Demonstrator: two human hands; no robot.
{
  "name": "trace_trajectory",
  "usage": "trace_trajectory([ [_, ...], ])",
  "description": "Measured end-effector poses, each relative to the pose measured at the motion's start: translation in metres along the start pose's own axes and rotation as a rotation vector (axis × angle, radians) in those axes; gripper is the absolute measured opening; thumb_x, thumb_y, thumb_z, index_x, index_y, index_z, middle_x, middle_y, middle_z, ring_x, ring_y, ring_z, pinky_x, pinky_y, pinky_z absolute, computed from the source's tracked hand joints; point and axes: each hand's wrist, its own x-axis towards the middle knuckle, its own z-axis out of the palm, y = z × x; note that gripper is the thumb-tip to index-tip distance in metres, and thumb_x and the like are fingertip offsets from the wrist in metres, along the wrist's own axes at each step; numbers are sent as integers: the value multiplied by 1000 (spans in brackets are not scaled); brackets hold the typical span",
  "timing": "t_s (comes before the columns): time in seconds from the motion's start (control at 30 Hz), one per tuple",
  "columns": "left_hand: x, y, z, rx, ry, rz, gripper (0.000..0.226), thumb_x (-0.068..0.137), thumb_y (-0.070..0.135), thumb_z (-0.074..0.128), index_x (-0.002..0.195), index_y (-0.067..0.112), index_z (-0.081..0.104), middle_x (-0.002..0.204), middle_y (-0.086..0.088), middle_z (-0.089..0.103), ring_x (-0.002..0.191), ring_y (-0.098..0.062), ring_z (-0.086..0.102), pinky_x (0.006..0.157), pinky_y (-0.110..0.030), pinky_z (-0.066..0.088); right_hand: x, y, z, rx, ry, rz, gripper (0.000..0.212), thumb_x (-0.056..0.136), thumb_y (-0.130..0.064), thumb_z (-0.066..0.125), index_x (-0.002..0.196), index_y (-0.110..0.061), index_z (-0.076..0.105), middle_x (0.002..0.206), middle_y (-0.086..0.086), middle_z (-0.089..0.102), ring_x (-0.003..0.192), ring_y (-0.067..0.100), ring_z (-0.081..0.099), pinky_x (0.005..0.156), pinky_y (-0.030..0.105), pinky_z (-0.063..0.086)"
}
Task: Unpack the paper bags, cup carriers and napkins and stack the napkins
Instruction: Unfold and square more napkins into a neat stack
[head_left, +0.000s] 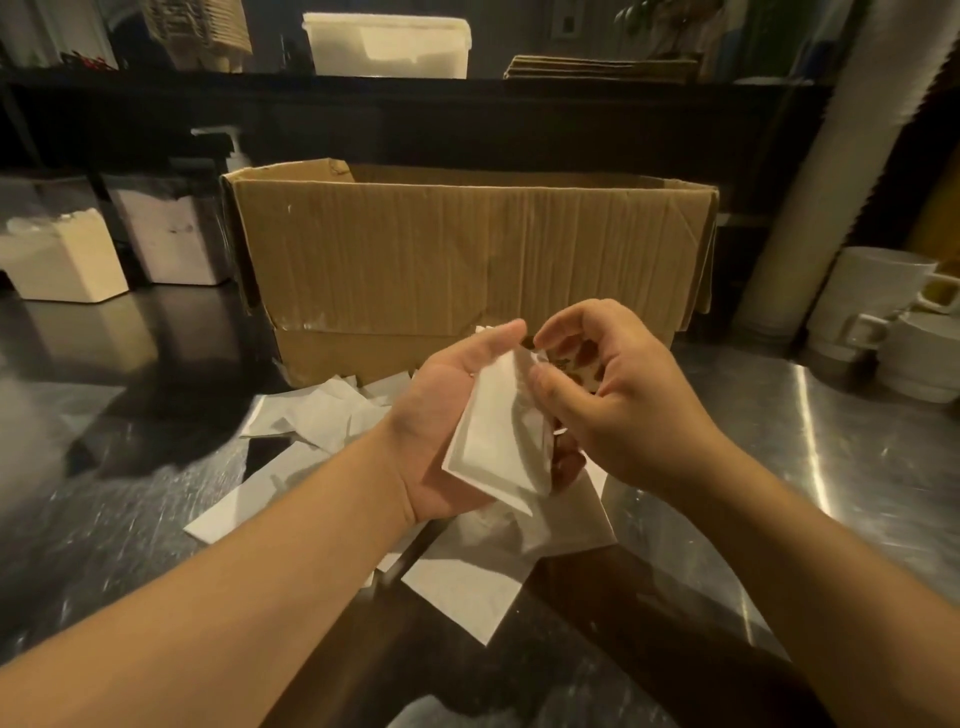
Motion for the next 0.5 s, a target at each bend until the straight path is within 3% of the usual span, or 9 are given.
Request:
trace_trajectory([
  [0.07,-1,0,1,-54,37,2,52,97,57,57,114,9,68,106,-10,61,98,-25,59,94,-39,45,-2,-2,0,-42,-107,-58,23,88,-50,67,104,-39,55,113,-20,49,109,4,52,85,16,54],
  [0.2,-3,3,4,-103,24,36,51,97,58,56,105,10,70,93,-10,64,89,-25,64,84,-38,53,-5,-2,1,-244,-308,-203,52,72,-72,67,114,-45,51,125,-26,37,122,10,35,102,41,48],
  [0.27,-4,2,7,-118,31,40,49,97,57,54,105,11,69,91,-12,67,85,-27,68,80,-39,57,-5,-5,1,-214,-363,-150,66,65,-76,71,118,-47,44,133,-27,29,128,13,33,101,43,51],
  [0.37,-4,0,7,-101,65,42,49,97,56,55,115,13,66,101,-13,66,94,-30,66,88,-43,54,-6,-6,-1,-139,-426,-41,85,54,-75,79,119,-53,30,137,-31,22,133,17,34,100,44,54],
  [0.5,-5,-1,9,-91,37,24,41,97,52,55,107,13,65,95,-10,66,89,-27,67,83,-39,55,-5,-1,-1,-130,-418,-17,84,59,-65,85,121,-47,32,129,-26,33,123,15,44,92,40,59],
])
